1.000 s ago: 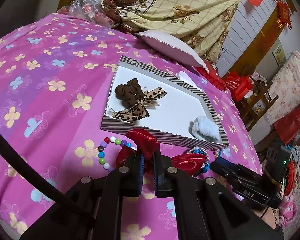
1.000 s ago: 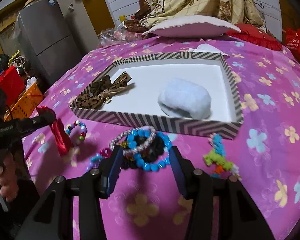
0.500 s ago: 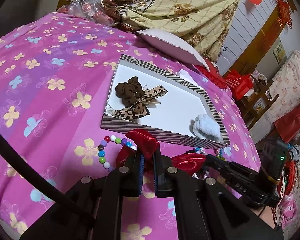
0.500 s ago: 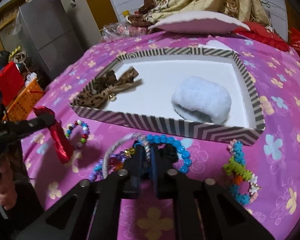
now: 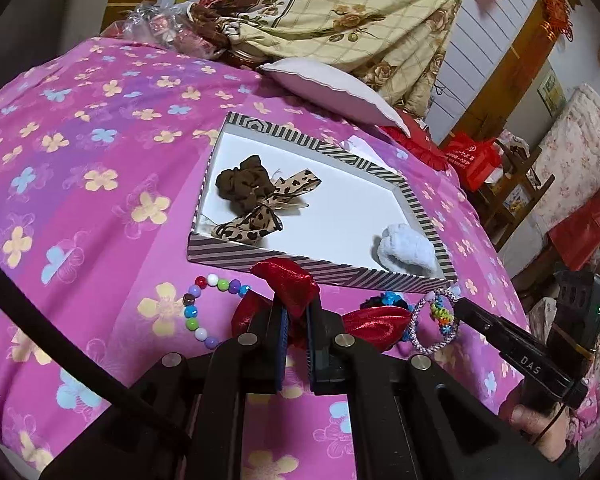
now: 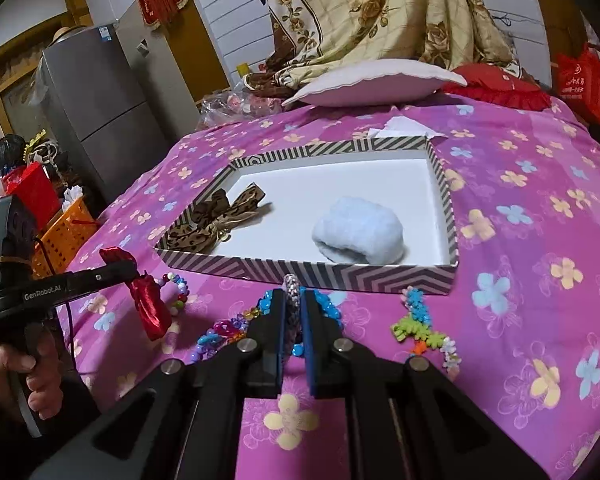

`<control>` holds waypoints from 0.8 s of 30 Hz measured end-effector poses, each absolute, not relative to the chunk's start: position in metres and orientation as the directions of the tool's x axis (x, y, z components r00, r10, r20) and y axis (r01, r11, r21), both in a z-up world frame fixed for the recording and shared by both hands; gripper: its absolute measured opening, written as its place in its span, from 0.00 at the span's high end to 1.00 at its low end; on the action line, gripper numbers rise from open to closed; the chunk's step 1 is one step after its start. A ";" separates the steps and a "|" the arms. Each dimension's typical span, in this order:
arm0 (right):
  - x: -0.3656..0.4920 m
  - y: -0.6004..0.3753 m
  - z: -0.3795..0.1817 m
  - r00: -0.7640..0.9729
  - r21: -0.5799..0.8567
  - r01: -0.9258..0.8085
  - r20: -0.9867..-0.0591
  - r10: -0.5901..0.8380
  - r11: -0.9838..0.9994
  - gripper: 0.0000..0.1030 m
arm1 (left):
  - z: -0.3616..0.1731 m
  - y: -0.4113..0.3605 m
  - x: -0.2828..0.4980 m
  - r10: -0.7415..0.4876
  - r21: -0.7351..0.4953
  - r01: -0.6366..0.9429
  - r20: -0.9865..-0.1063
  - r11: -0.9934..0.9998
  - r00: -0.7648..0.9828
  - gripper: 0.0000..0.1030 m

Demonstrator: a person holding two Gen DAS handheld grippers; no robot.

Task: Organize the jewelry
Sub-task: 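Grasp the silver beaded bracelet with the right gripper while the left gripper holds the red bow, then lower the red bow and silver bracelet into the tray and open both grippers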

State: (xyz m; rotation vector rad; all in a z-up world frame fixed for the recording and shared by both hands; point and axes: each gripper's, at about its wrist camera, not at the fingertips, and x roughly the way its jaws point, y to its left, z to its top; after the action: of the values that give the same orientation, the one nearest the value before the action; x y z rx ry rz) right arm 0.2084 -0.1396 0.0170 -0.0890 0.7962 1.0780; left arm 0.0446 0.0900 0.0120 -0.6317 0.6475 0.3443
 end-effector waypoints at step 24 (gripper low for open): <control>0.201 -0.147 0.023 0.281 0.253 -0.814 -0.617 0.735 0.523 0.92 | 0.000 0.096 0.048 0.083 -0.440 -0.513 -0.694 0.737 0.715 1.00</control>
State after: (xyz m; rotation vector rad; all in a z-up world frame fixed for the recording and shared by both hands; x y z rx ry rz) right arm 0.2014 -0.1467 0.0228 -0.1191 0.7568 1.0409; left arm 0.0482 0.0958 0.0002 -0.6685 0.7041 0.3584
